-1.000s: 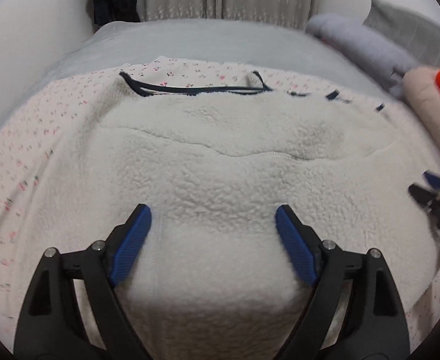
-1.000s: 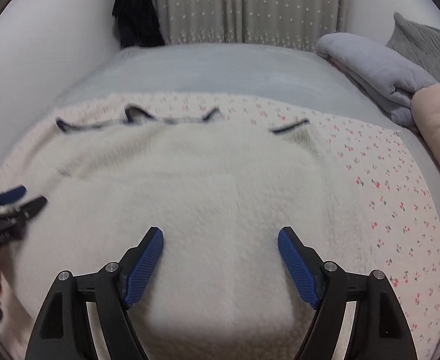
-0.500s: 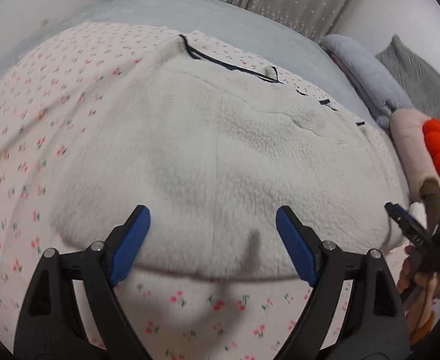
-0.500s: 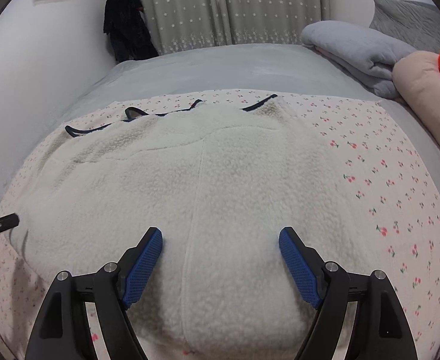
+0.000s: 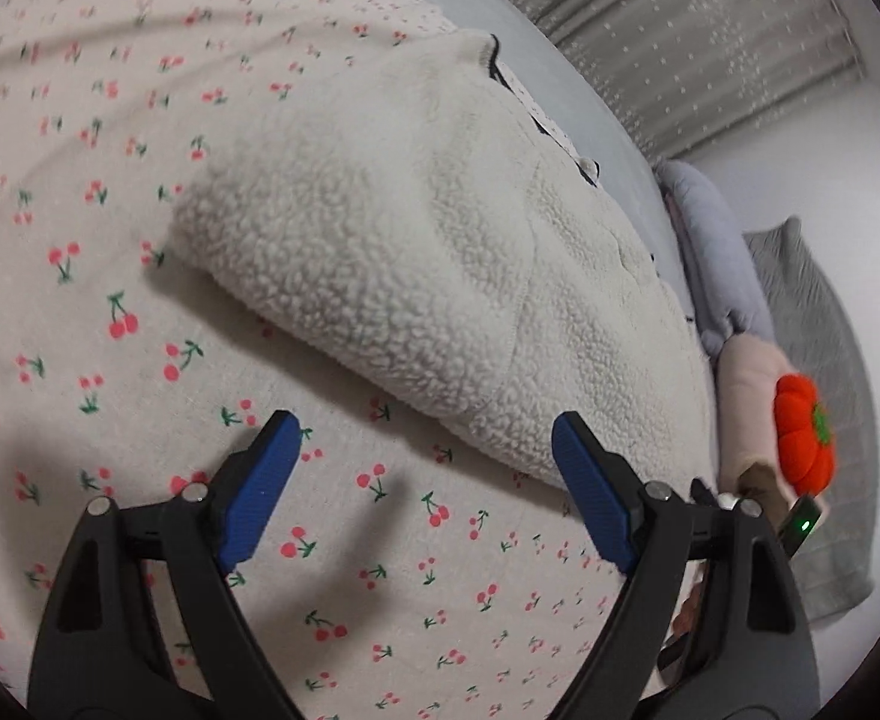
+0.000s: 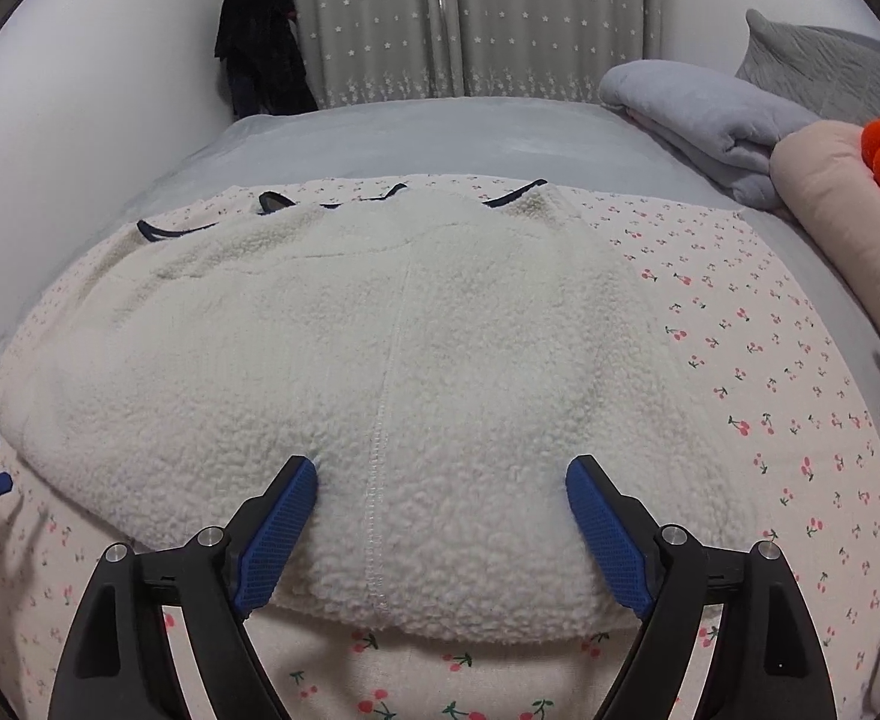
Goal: Fold large clothes
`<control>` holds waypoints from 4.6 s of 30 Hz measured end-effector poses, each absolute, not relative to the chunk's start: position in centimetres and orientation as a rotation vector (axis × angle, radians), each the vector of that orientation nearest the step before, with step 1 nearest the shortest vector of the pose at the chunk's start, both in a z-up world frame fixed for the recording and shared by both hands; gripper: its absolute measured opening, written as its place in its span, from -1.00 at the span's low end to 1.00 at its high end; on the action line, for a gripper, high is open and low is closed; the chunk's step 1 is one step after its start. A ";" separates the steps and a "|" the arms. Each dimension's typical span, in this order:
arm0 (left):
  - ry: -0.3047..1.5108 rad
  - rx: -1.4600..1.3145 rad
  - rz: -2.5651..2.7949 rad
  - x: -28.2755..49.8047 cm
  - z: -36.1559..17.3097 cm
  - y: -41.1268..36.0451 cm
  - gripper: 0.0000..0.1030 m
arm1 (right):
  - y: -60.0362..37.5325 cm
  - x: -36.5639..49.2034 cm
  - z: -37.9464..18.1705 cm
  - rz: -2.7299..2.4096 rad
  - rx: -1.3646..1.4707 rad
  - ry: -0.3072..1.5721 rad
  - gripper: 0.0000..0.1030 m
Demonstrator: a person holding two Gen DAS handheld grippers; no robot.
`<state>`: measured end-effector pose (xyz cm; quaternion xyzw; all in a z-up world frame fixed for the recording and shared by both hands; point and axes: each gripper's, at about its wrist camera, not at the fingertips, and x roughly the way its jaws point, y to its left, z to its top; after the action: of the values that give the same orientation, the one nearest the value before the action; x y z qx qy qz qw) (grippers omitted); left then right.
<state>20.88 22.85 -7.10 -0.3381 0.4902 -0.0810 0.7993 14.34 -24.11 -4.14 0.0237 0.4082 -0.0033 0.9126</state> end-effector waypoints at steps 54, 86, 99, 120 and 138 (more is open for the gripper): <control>0.533 0.084 -0.505 22.7 5.9 0.9 -0.40 | -29.2 12.8 -4.0 0.219 0.801 0.814 0.20; 0.764 0.029 -0.986 18.5 3.6 -2.3 0.26 | -35.6 10.1 0.9 0.241 0.801 0.769 0.62; 0.740 0.001 -0.989 16.2 7.0 3.9 0.36 | -35.2 21.2 -2.7 0.381 0.981 1.011 0.68; 0.884 0.035 -0.714 22.7 1.3 6.6 0.51 | -30.4 26.3 -4.7 0.527 1.132 1.133 0.25; 0.838 -0.064 -0.815 22.0 5.6 5.5 0.52 | -38.1 19.4 3.4 0.478 0.895 0.830 -0.76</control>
<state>22.03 5.51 5.60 -0.0304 0.3956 -0.3845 0.8335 19.43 -38.10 3.37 0.4161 0.3859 0.2224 0.7928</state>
